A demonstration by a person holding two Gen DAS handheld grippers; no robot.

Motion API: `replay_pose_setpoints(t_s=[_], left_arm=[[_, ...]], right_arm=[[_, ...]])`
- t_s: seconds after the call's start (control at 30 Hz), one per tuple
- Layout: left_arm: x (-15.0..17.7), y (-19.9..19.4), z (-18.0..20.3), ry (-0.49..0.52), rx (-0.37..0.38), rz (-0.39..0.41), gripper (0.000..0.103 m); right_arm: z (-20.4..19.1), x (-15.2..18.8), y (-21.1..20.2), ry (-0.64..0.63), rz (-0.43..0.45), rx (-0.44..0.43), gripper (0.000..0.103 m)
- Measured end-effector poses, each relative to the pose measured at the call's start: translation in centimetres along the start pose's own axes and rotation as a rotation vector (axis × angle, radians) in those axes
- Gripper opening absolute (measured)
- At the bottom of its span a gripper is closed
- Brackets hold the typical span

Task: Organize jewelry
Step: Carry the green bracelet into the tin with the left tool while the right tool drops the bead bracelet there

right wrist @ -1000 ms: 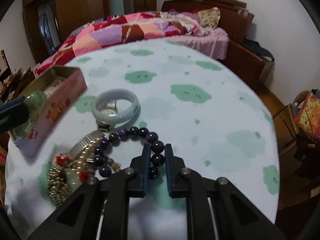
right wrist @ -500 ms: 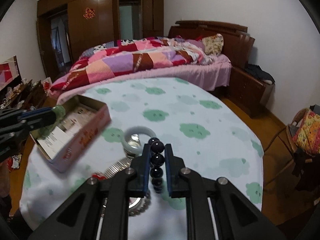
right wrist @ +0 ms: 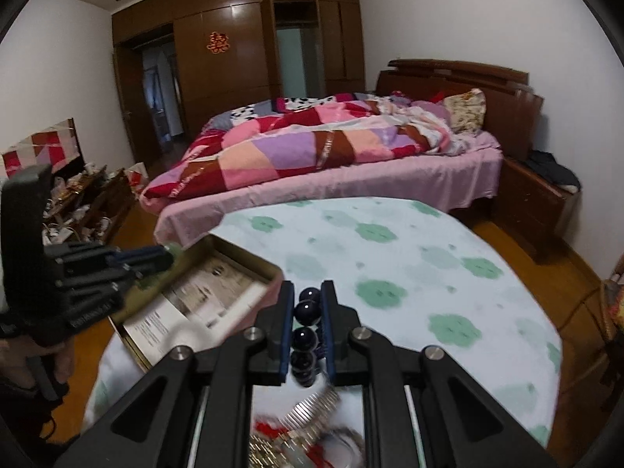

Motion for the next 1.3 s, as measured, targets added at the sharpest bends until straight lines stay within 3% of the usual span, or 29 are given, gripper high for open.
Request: replay_pose_setpoints(t_s=[0.4, 0.67, 0.93, 1.3], left_arm=[[-1.9, 2.9, -3.5, -0.010, -0.057, -0.042, 0.008], [-2.7, 4.4, -4.8, -0.013, -0.096, -0.064, 0.008], [-2.8, 4.6, -5.1, -0.012, -0.106, -0.072, 0.008], [-2.6, 6.2, -4.5, 0.016, -0.113, -0.114, 0.008]], right_arm=[[-3.1, -3.5, 4.7, 0.010, 0.000, -0.121, 0.015], [-4.9, -4.5, 7.1, 0.001, -0.009, -0.153, 0.015], [-4.9, -6.3, 6.3, -0.024, 0.023, -0.144, 0.015], [-4.7, -3.7, 10.3, -0.003, -0.083, -0.164, 0.015]])
Point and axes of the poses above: each gripper's, at about its wrist camera, not at the fingertips, and y roughly the way its jaws point, z to its right, x to its underside, the point moved 6 cm from there along y, roughly the way its jaws point, and after that the axes turned 15 degrees about -y, right-handed, at the moved point
